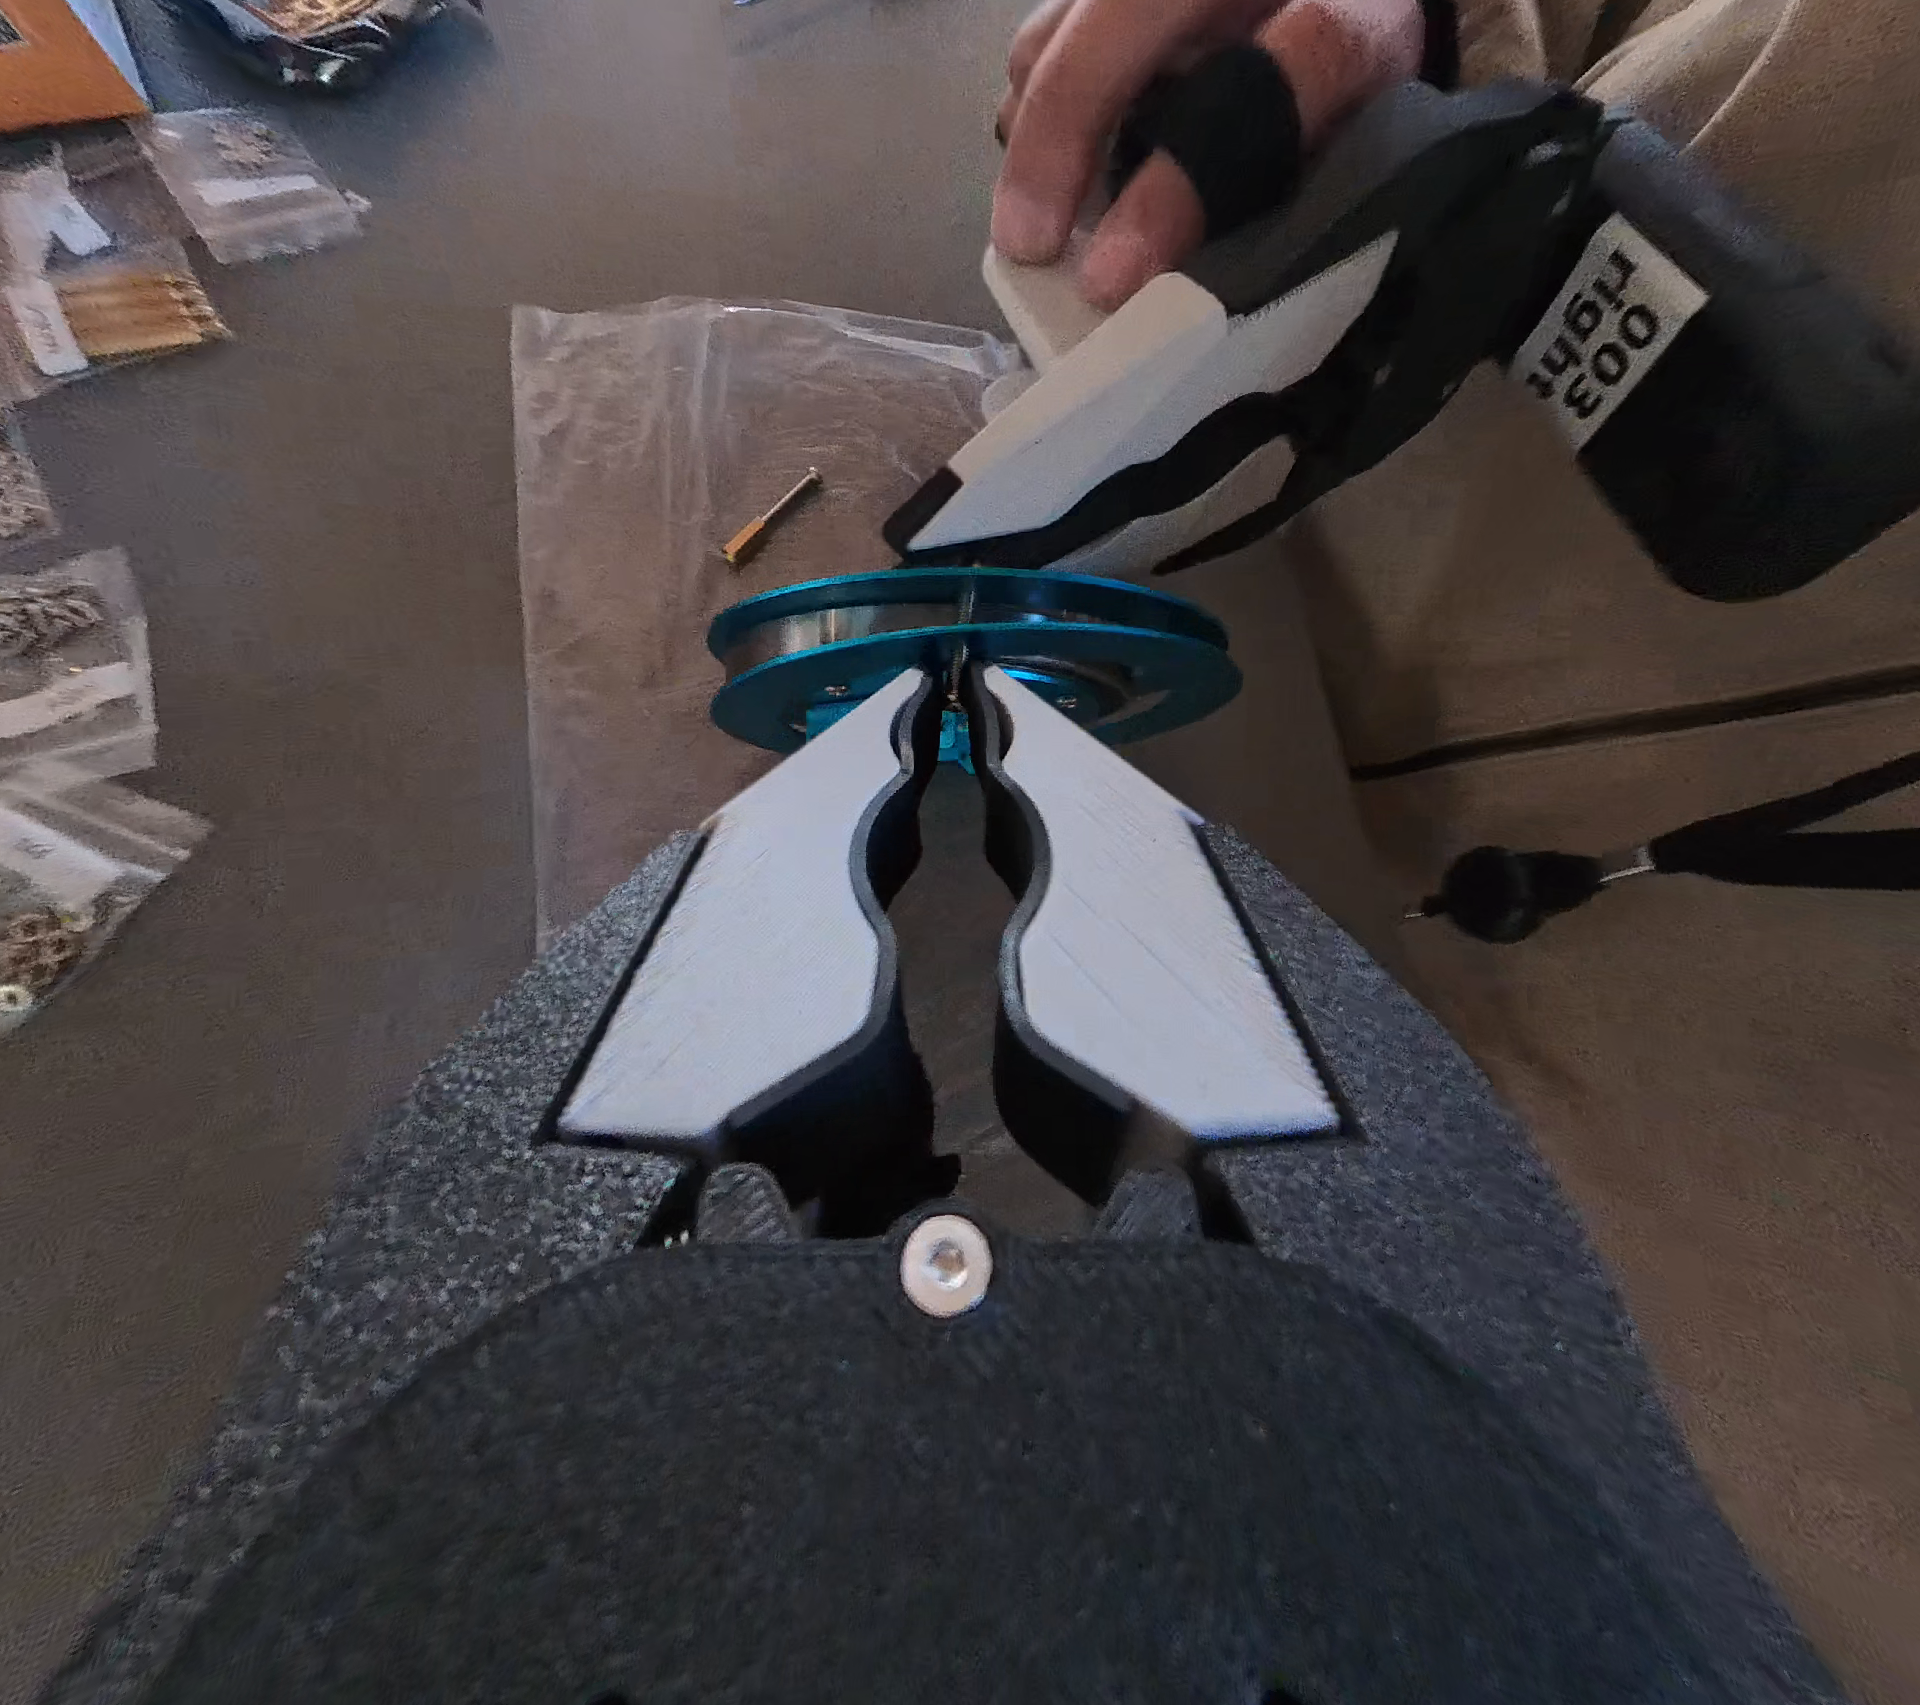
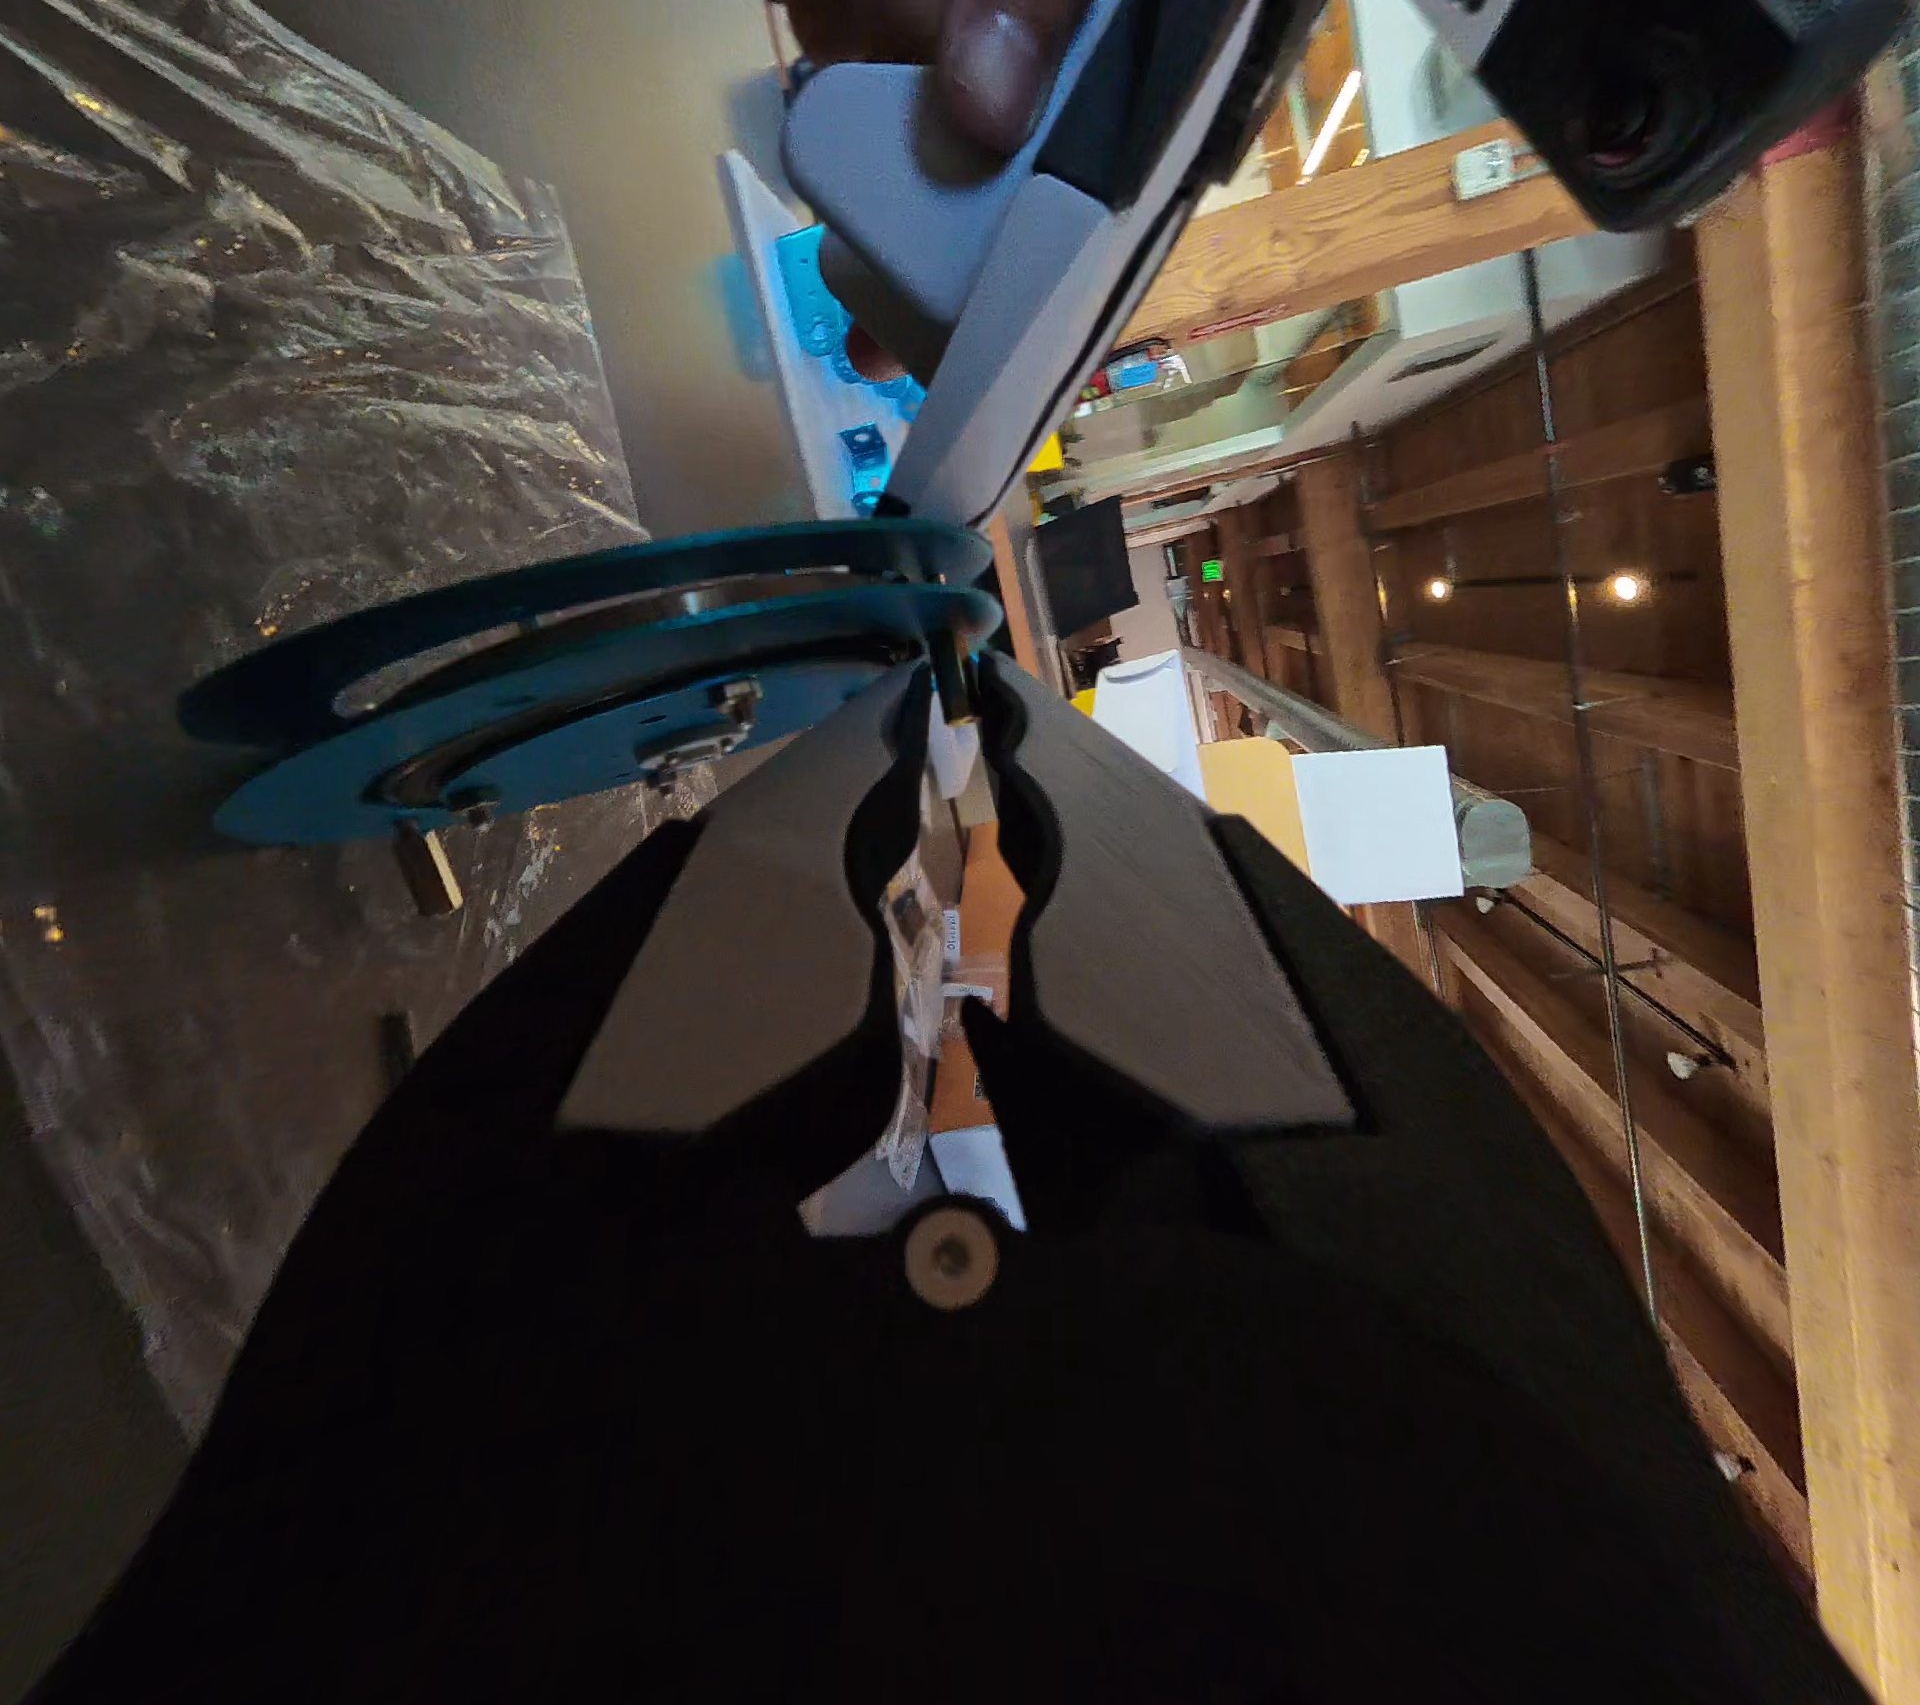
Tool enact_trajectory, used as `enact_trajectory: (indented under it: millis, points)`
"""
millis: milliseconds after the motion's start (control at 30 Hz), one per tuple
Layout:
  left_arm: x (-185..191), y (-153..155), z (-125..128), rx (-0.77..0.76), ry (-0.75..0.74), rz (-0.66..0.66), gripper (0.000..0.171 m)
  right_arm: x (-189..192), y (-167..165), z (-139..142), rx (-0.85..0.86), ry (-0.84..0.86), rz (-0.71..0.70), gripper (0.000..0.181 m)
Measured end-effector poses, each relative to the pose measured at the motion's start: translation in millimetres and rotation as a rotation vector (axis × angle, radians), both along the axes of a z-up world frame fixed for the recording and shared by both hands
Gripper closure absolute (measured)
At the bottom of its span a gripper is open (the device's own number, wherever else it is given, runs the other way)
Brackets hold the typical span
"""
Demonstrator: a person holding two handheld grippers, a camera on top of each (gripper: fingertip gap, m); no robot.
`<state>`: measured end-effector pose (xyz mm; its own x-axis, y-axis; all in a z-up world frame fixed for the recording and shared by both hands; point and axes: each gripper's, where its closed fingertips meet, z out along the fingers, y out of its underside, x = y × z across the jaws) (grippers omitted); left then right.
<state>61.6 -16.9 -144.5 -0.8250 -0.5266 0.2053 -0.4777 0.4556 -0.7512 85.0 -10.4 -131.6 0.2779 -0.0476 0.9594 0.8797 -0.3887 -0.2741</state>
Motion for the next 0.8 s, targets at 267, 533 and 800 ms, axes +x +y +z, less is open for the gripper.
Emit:
enact_trajectory:
  millis: [267, 533, 800]
  points:
    - [1.5, -0.1, -0.6, -0.117, 0.086, 0.012, 0.169, -4.9, -1.9, 1.1, -0.028, -0.052, 0.164, 0.176]
    - [10.1, 2.1, -2.3, 0.167, -0.254, 0.072, 0.169, 5.8, -3.0, -4.0, -0.282, -0.015, 0.066, 0.177]
    - [7.4, 0.9, -0.5, 0.404, -0.531, 0.062, 0.169, -2.0, -9.1, -8.4, -0.483, 0.280, 0.074, 0.177]
